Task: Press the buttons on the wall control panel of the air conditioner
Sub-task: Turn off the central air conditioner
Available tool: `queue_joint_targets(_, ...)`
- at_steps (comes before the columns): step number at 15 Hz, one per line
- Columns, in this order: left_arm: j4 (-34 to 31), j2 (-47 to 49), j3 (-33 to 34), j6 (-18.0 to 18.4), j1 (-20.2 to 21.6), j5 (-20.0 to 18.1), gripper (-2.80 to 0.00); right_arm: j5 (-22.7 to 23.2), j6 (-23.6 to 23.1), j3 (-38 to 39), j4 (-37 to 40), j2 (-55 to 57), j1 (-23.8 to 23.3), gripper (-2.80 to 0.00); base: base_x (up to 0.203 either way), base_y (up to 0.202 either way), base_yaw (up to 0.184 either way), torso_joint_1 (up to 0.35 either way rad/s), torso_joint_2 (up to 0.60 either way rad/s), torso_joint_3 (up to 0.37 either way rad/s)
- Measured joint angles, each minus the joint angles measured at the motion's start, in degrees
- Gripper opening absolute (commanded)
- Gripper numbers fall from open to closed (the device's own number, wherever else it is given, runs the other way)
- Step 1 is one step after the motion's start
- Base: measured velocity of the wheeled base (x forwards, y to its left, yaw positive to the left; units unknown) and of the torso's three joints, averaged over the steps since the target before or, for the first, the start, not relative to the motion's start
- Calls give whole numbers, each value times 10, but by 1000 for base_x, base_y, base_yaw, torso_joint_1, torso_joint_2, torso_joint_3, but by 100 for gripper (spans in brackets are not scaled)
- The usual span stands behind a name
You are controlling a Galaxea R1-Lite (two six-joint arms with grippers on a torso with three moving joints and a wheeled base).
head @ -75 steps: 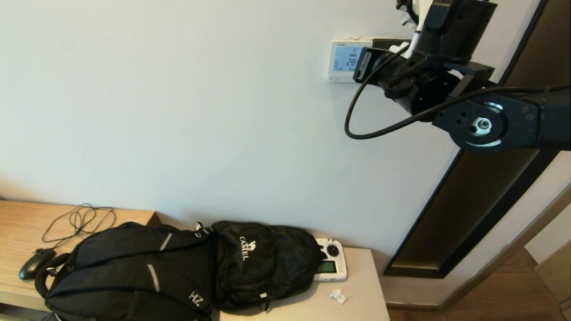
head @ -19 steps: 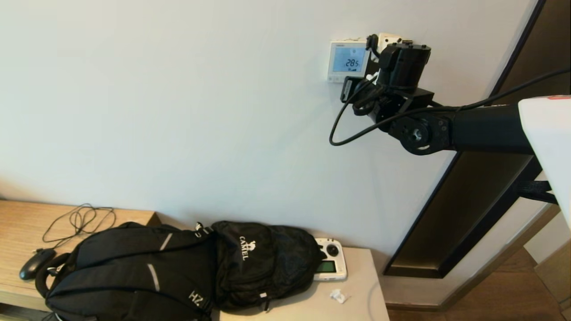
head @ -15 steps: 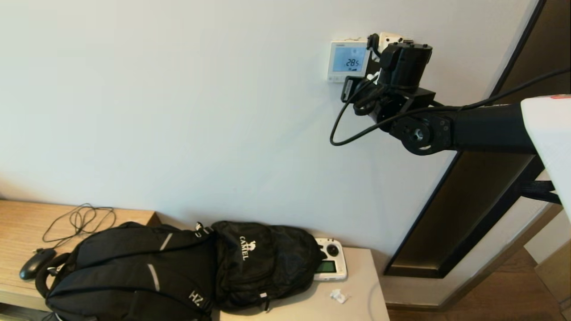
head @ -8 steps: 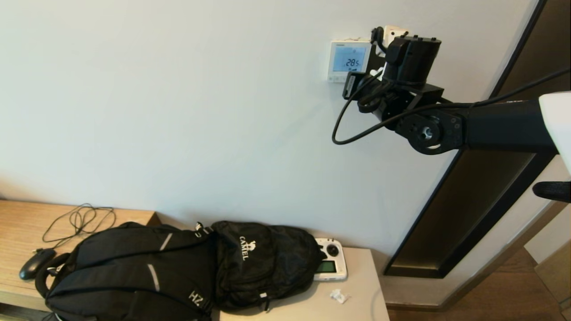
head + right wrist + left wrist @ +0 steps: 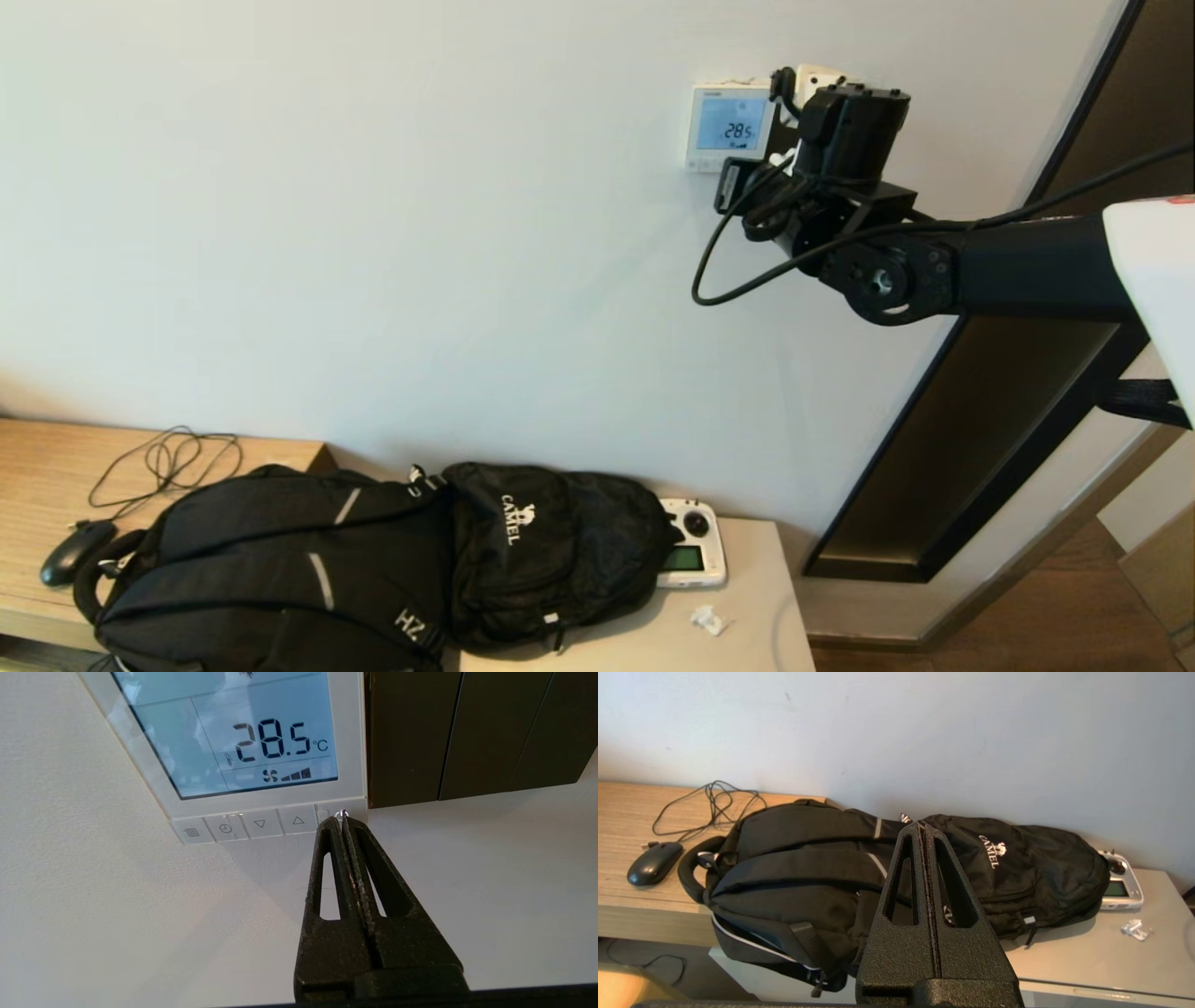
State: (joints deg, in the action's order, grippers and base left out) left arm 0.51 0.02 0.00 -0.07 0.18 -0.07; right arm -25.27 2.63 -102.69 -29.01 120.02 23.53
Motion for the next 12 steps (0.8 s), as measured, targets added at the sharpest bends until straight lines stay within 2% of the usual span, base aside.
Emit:
queue_joint_targets(7,0,0,0,0,0,0,-280,-3,0,-19,1,21,-5,-280,0,0,0,0,0,0)
queue_joint_targets(12,0,0,0,0,0,0,-280,-2,0,-6,-2,8,-3,-280,0,0,0,0,0,0)
